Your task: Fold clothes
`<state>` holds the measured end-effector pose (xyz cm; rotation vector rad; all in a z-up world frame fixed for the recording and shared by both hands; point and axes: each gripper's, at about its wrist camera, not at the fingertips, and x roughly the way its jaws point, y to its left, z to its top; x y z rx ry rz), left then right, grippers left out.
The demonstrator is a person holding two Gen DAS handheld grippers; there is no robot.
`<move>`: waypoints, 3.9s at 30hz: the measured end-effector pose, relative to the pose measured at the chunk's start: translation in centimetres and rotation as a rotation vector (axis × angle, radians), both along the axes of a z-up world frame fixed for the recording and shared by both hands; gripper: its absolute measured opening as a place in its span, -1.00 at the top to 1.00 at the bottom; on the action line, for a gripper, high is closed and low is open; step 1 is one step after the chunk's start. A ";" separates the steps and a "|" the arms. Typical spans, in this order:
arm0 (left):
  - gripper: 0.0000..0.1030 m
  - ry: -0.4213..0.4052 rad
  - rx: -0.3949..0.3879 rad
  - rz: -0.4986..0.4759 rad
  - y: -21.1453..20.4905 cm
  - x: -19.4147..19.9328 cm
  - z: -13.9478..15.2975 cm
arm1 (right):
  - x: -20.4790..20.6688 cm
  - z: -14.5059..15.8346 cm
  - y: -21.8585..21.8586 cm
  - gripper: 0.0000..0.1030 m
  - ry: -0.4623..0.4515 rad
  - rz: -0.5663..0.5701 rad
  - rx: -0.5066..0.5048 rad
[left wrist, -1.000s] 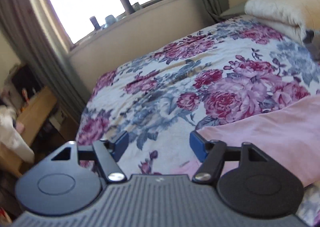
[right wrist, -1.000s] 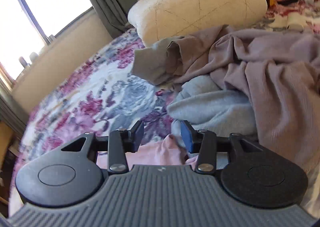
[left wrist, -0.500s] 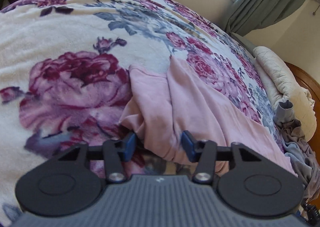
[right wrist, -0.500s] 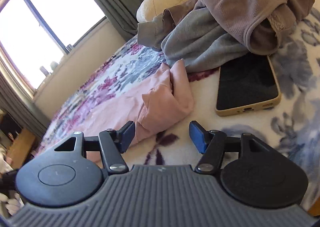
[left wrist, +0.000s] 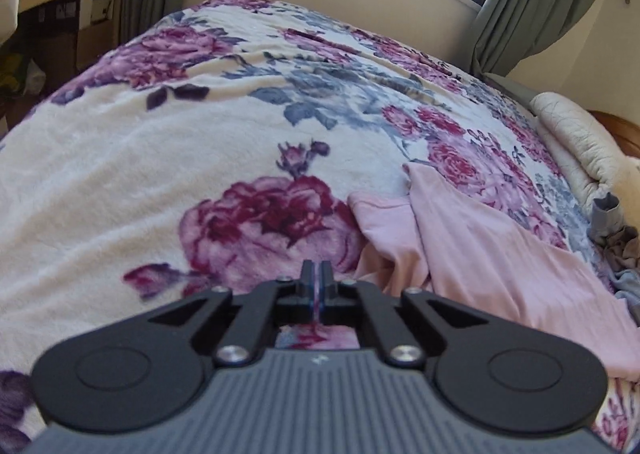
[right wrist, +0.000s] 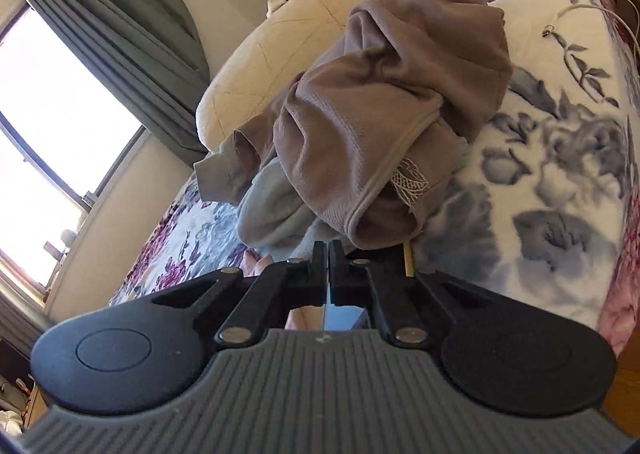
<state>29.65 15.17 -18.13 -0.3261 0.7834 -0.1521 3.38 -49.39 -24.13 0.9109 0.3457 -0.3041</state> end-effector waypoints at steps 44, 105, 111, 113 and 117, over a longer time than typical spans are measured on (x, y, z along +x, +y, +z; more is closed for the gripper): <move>0.81 0.035 -0.540 0.126 4.7 -7.2 -5.0 | 22.5 8.0 45.8 0.14 0.047 0.868 -0.166; 0.18 0.055 -0.351 -0.199 -11.8 -10.5 0.2 | 10.3 2.9 19.7 0.75 0.047 0.377 -0.311; 0.18 0.101 -0.227 -0.091 -8.9 -11.8 -0.3 | 11.8 8.7 29.8 0.75 -0.137 0.684 -0.549; 0.18 0.088 -0.225 -0.053 -7.7 -12.3 0.2 | 13.2 7.7 33.4 0.75 -0.119 0.829 -0.518; 0.18 0.064 -0.238 -0.013 -5.8 -13.3 1.3 | 13.9 4.3 38.0 0.63 0.030 1.062 -0.414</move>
